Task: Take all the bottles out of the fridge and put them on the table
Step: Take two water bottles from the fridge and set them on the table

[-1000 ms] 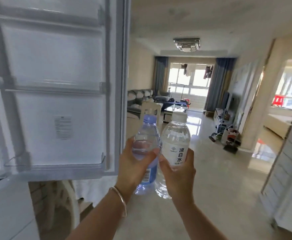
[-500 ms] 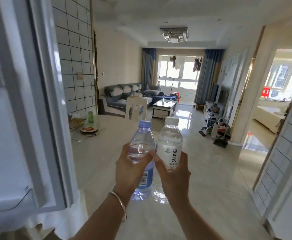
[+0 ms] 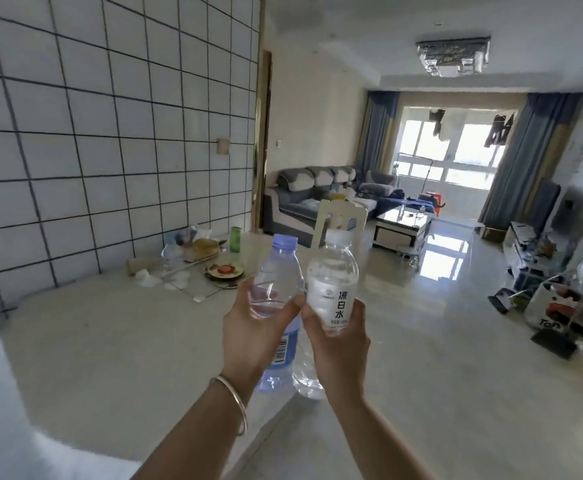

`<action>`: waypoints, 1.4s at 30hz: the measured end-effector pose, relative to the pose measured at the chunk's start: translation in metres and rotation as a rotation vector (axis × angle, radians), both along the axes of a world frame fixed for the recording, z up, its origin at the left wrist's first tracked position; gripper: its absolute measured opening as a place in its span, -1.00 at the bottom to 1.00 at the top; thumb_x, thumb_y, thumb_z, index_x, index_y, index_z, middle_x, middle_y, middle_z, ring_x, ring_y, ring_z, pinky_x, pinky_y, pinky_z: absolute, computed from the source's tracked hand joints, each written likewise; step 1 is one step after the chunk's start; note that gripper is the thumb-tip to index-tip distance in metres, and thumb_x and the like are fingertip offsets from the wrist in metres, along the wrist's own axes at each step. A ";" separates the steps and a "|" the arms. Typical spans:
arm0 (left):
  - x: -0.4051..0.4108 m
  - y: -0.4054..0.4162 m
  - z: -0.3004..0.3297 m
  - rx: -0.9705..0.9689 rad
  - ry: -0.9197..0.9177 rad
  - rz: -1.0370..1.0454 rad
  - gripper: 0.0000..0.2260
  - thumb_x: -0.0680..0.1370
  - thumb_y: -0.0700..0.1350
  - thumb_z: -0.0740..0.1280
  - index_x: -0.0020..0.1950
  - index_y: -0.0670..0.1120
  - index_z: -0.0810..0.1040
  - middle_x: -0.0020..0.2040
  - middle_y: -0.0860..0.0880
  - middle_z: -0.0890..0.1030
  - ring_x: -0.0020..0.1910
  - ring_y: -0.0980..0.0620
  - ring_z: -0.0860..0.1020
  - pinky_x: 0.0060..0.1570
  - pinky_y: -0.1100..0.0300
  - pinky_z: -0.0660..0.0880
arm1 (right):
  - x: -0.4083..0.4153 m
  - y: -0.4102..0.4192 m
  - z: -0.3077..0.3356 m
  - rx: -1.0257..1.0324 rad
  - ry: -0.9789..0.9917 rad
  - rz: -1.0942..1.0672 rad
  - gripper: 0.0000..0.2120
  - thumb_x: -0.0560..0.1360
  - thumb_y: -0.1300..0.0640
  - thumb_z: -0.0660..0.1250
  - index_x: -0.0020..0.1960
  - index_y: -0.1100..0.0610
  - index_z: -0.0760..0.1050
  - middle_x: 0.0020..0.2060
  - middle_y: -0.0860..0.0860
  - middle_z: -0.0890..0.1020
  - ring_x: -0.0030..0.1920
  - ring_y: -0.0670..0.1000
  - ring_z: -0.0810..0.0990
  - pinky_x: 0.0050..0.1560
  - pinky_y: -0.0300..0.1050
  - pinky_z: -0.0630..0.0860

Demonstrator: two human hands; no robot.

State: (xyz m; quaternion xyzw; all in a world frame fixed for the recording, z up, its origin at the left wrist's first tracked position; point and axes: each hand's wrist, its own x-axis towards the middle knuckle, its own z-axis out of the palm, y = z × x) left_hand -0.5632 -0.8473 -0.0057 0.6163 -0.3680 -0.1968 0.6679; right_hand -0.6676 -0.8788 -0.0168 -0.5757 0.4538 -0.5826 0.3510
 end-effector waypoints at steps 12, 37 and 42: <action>0.142 -0.127 -0.022 0.081 -0.052 0.562 -0.44 0.29 0.22 0.48 0.18 0.01 0.47 -0.07 0.11 0.61 -0.19 0.27 0.56 -0.09 0.20 0.52 | 0.168 -0.175 -0.015 0.018 0.066 0.530 -0.63 0.31 -0.10 0.48 -0.02 0.03 0.42 -0.27 -0.08 0.62 -0.24 0.01 0.62 -0.26 -0.04 0.55; 0.555 -0.187 -0.132 0.353 0.105 0.813 -0.40 0.26 0.15 0.54 0.20 0.02 0.41 0.05 0.05 0.60 0.00 0.05 0.61 0.02 0.13 0.53 | 0.601 -0.262 -0.124 0.383 0.199 0.991 -0.70 0.30 0.01 0.51 -0.10 -0.03 0.41 -0.24 -0.09 0.62 -0.25 -0.11 0.59 -0.25 -0.23 0.45; 0.609 -0.189 -0.170 0.357 0.086 0.884 -0.47 0.21 0.11 0.53 0.07 0.20 0.34 0.01 0.11 0.59 0.01 0.07 0.61 0.08 0.05 0.53 | 0.660 -0.274 -0.160 0.417 0.308 1.074 -0.67 0.28 0.11 0.51 -0.09 -0.10 0.43 -0.20 -0.11 0.62 -0.19 -0.10 0.59 -0.23 -0.25 0.43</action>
